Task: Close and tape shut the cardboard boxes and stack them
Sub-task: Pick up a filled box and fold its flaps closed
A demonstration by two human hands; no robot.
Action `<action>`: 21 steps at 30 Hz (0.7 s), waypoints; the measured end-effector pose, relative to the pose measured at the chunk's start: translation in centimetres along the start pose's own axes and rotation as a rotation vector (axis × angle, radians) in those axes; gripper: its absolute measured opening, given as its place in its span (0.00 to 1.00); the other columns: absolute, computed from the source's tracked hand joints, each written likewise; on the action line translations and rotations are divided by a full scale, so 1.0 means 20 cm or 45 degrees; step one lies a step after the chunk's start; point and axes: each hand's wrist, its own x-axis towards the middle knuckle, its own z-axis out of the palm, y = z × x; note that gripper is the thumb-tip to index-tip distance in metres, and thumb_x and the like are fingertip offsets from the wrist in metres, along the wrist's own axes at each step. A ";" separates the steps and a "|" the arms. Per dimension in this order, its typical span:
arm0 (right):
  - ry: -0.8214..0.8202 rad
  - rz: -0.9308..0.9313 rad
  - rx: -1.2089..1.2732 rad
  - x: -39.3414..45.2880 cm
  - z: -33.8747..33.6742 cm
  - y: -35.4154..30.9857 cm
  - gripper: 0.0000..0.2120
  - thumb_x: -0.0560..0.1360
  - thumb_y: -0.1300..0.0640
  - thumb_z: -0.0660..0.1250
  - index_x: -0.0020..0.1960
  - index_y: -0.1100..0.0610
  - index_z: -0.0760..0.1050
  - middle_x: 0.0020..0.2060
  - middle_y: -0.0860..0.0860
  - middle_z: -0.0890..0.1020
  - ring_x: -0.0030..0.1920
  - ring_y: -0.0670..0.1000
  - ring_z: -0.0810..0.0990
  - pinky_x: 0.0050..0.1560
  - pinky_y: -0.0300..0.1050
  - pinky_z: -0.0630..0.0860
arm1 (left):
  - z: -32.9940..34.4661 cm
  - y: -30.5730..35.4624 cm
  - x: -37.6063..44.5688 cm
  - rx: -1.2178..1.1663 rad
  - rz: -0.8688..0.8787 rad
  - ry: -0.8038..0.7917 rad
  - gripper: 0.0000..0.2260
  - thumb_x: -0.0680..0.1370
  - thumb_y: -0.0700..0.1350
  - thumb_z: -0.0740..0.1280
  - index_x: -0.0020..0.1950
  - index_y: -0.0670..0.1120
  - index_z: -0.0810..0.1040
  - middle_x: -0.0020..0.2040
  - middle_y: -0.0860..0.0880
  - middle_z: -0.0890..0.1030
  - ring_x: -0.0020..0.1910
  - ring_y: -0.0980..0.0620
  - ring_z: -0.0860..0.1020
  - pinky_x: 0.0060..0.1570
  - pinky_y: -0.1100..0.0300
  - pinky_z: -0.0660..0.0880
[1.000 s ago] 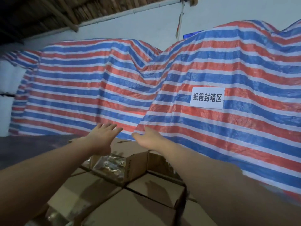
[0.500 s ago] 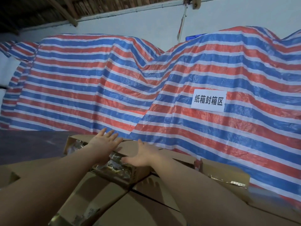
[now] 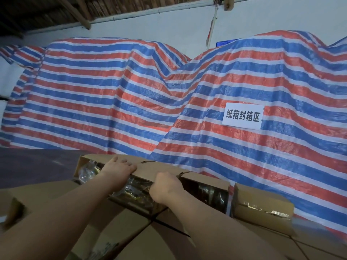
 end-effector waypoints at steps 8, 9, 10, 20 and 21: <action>0.084 -0.029 0.130 -0.03 -0.15 0.05 0.02 0.79 0.57 0.64 0.48 0.54 0.74 0.43 0.52 0.79 0.42 0.49 0.79 0.44 0.44 0.79 | -0.15 0.02 -0.04 -0.296 -0.147 0.227 0.15 0.77 0.44 0.66 0.63 0.54 0.74 0.57 0.53 0.78 0.58 0.52 0.76 0.59 0.56 0.72; 0.083 -0.037 0.180 -0.03 -0.20 0.07 0.02 0.79 0.58 0.64 0.51 0.54 0.75 0.44 0.52 0.79 0.43 0.50 0.79 0.44 0.44 0.79 | -0.20 0.00 -0.05 -0.306 -0.138 0.214 0.12 0.78 0.44 0.65 0.61 0.53 0.74 0.53 0.52 0.79 0.53 0.51 0.78 0.53 0.57 0.74; 0.086 -0.045 0.226 -0.03 -0.26 0.08 0.04 0.79 0.59 0.63 0.53 0.55 0.76 0.44 0.52 0.79 0.43 0.50 0.79 0.44 0.44 0.79 | -0.25 -0.01 -0.05 -0.326 -0.122 0.216 0.09 0.78 0.44 0.64 0.58 0.53 0.75 0.50 0.52 0.79 0.49 0.51 0.78 0.49 0.58 0.75; 0.075 0.008 0.390 -0.25 -0.96 0.22 0.07 0.75 0.68 0.56 0.40 0.63 0.70 0.35 0.61 0.72 0.36 0.57 0.74 0.35 0.49 0.75 | -1.01 -0.11 -0.14 -1.346 -0.039 0.034 0.04 0.78 0.46 0.69 0.52 0.50 0.80 0.49 0.49 0.82 0.48 0.52 0.80 0.44 0.59 0.74; 0.083 0.029 0.444 -0.29 -1.02 0.24 0.06 0.76 0.67 0.57 0.42 0.63 0.71 0.37 0.61 0.74 0.36 0.58 0.76 0.35 0.49 0.79 | -1.08 -0.12 -0.17 -1.533 -0.031 -0.045 0.07 0.78 0.45 0.67 0.55 0.49 0.80 0.51 0.48 0.82 0.51 0.50 0.80 0.48 0.57 0.74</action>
